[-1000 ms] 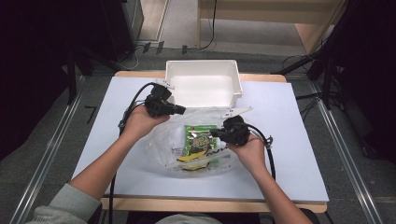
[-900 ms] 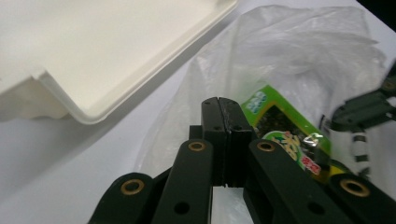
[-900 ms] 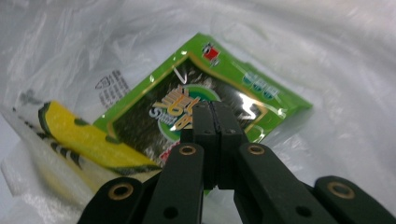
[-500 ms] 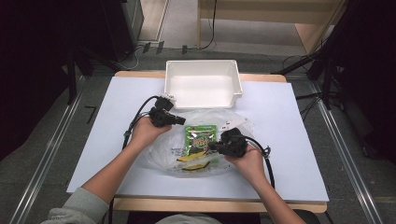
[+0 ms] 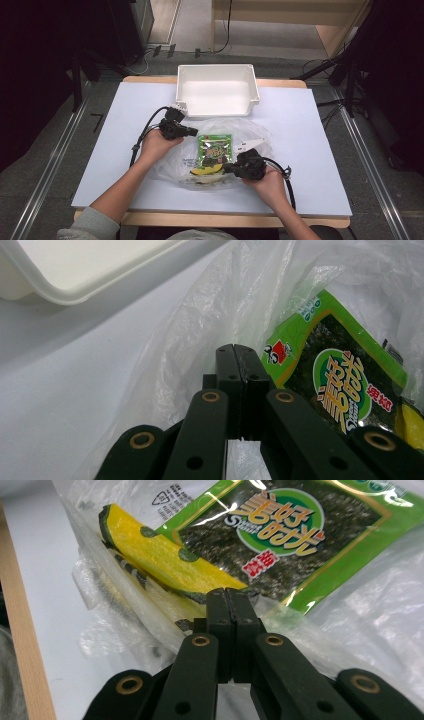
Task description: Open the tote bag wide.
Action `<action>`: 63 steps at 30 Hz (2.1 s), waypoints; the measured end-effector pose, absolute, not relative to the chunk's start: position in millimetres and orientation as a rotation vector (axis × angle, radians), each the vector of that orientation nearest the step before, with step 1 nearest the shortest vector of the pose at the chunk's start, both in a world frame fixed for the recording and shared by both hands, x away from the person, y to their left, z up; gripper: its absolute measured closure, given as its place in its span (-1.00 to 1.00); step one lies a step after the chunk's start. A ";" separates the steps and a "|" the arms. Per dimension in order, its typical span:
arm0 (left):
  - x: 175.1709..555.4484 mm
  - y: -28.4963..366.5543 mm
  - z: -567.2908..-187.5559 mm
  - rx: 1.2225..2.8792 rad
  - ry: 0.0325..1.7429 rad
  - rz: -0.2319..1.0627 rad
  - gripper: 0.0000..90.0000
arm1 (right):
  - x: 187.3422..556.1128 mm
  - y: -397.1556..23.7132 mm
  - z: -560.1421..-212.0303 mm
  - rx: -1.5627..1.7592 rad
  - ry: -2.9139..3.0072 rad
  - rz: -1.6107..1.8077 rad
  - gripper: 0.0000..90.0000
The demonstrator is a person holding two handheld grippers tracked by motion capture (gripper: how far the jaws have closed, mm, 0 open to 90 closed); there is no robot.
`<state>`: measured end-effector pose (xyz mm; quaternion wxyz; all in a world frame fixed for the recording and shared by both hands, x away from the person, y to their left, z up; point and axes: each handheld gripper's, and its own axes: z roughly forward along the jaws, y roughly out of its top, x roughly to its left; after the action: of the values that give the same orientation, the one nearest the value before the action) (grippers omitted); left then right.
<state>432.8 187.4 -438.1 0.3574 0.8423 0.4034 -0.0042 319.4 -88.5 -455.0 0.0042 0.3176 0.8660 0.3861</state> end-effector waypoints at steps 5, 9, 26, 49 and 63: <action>433.2 186.7 -438.7 2.170 1.040 -0.013 1.00 | 327.7 -87.2 -450.6 0.984 2.687 1.235 1.00; 433.5 187.1 -439.0 2.175 1.037 -0.009 1.00 | 343.4 -78.8 -442.9 0.985 2.664 1.253 1.00; 435.4 190.4 -442.0 2.153 1.059 -0.022 1.00 | 342.6 -59.8 -454.2 0.917 2.766 1.223 1.00; 434.6 183.3 -447.9 2.195 1.062 0.054 1.00 | 280.1 -60.7 -475.2 0.861 2.829 1.252 1.00; 444.3 179.9 -462.0 2.165 1.096 0.156 1.00 | 267.8 -58.2 -477.5 0.743 2.778 1.252 1.00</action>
<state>444.3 179.9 -462.0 0.3476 0.8348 0.4227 0.0603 267.8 -58.2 -477.5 0.0028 0.2368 0.8858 0.3991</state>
